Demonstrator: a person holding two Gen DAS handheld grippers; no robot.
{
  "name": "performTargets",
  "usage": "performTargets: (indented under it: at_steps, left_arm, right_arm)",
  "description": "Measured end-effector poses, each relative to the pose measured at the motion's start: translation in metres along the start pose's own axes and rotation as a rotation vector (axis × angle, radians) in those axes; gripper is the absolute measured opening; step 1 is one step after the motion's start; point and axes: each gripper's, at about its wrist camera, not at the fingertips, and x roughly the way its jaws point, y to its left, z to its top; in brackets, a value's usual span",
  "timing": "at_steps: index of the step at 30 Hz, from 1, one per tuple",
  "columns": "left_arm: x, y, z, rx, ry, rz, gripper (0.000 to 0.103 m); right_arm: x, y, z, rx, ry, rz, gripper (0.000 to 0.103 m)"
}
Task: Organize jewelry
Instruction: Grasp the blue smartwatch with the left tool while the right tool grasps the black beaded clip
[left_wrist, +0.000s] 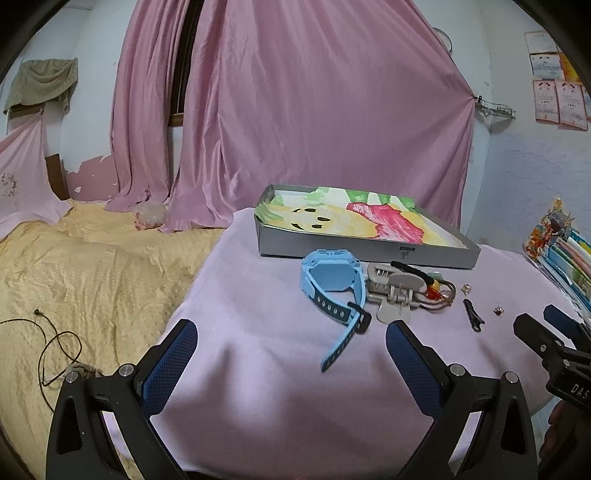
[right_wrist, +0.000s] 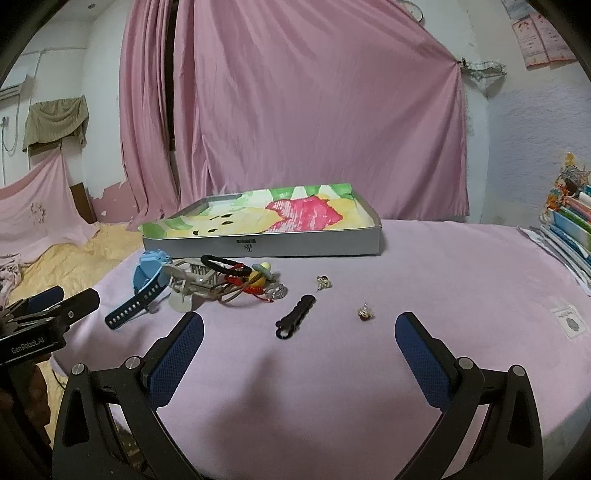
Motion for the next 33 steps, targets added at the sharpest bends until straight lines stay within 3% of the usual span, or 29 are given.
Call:
performTargets:
  at_steps: [11,12,14,18,23,27,31,33]
  left_arm:
    - [0.048,-0.013,0.023,0.053,0.152,-0.068,0.102]
    - [0.052,-0.014,0.023,0.059,0.164,-0.075,0.102]
    - [0.059,-0.016,0.024,0.066,0.193,-0.092,0.102]
    - [0.068,-0.018,0.027,0.073,0.227,-0.117,0.101]
    - [0.078,-0.023,0.027,0.091,0.268,-0.146,0.086]
    - [0.082,-0.024,0.027,0.091,0.284,-0.151,0.073]
    - [0.084,-0.023,0.029,0.085,0.288,-0.152,0.060]
    - [0.085,-0.023,0.029,0.085,0.288,-0.156,0.055]
  right_arm:
    - [0.054,0.002,0.012,0.031,0.172,0.080,0.100]
    - [0.057,0.002,0.013,0.031,0.180,0.083,0.097]
    - [0.064,0.004,0.012,0.029,0.206,0.088,0.083]
    - [0.071,0.007,0.012,0.021,0.242,0.084,0.070]
    - [0.075,0.006,0.012,0.015,0.272,0.079,0.053]
    - [0.076,0.010,0.012,-0.005,0.283,0.070,0.046]
    - [0.076,0.012,0.012,-0.027,0.288,0.060,0.045]
    - [0.077,0.013,0.012,-0.039,0.288,0.051,0.035]
